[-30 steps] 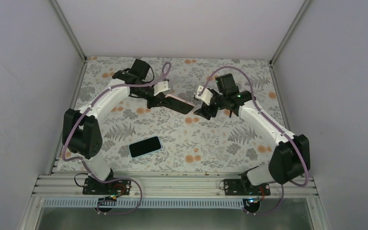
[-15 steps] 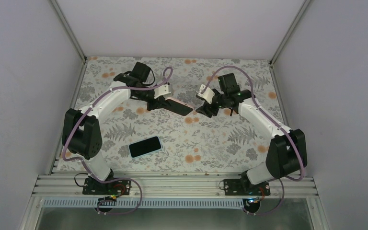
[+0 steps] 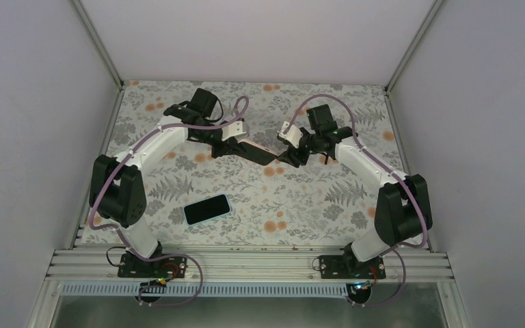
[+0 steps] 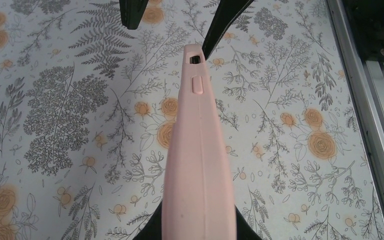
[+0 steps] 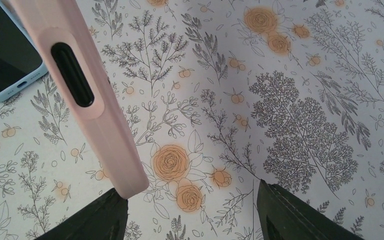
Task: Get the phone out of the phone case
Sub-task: Remove the phone case from the phone.
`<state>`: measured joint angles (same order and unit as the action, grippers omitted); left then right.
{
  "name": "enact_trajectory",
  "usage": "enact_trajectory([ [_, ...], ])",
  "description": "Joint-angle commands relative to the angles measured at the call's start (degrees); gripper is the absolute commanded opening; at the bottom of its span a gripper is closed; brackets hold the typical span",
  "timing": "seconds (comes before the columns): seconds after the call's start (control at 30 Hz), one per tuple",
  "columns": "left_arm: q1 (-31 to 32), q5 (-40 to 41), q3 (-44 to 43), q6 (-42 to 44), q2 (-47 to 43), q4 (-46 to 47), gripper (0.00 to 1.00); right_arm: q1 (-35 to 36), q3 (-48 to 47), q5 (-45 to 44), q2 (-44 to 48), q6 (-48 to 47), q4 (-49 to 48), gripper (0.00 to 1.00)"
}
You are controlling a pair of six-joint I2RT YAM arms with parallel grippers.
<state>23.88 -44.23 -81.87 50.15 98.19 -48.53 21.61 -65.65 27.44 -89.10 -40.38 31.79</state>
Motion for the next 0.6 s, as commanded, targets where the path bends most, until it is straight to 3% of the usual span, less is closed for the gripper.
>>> enact_trajectory([
  [0.0,0.5,-4.1,-2.3,0.9,-0.1,0.4,0.02,-0.4,-1.8,-0.3,-0.5,0.9,-2.6,0.66],
  [0.57,1.3,-4.5,-2.8,2.8,0.1,-2.2,0.02,-2.4,-4.7,-4.6,-1.5,-1.9,-3.7,0.65],
])
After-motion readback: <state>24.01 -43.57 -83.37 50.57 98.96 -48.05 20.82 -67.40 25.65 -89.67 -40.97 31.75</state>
